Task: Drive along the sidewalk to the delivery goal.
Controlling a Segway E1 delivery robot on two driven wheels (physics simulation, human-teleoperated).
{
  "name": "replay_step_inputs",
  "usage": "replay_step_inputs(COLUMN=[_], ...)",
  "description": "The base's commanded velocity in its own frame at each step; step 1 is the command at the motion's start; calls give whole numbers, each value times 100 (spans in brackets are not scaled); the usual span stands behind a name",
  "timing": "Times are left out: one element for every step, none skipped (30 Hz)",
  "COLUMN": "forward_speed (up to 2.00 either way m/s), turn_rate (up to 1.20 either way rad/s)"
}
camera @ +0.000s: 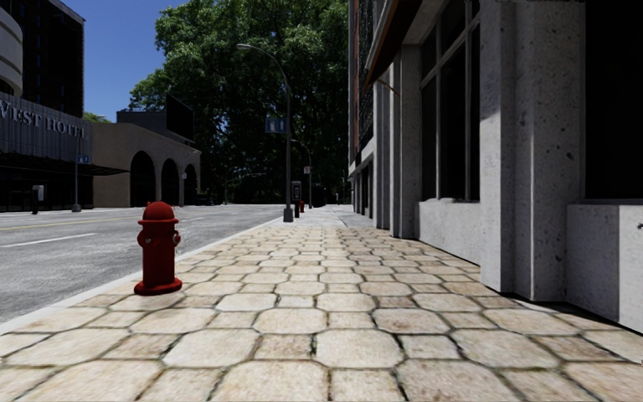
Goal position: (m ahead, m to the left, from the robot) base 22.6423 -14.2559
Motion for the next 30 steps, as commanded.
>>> replay_step_inputs(forward_speed=[200,200,200,200,200,200,200,200,200,200,200,200,200,200,200,200,200,200,200,200,200,200,200,200,200,200,200,200,200,200], turn_rate=[0,0,0,0,0,0,0,0,0,0,0,0,0,0,0,0,0,0,0,0,0,0,0,0,0,0,0,0,0,0])
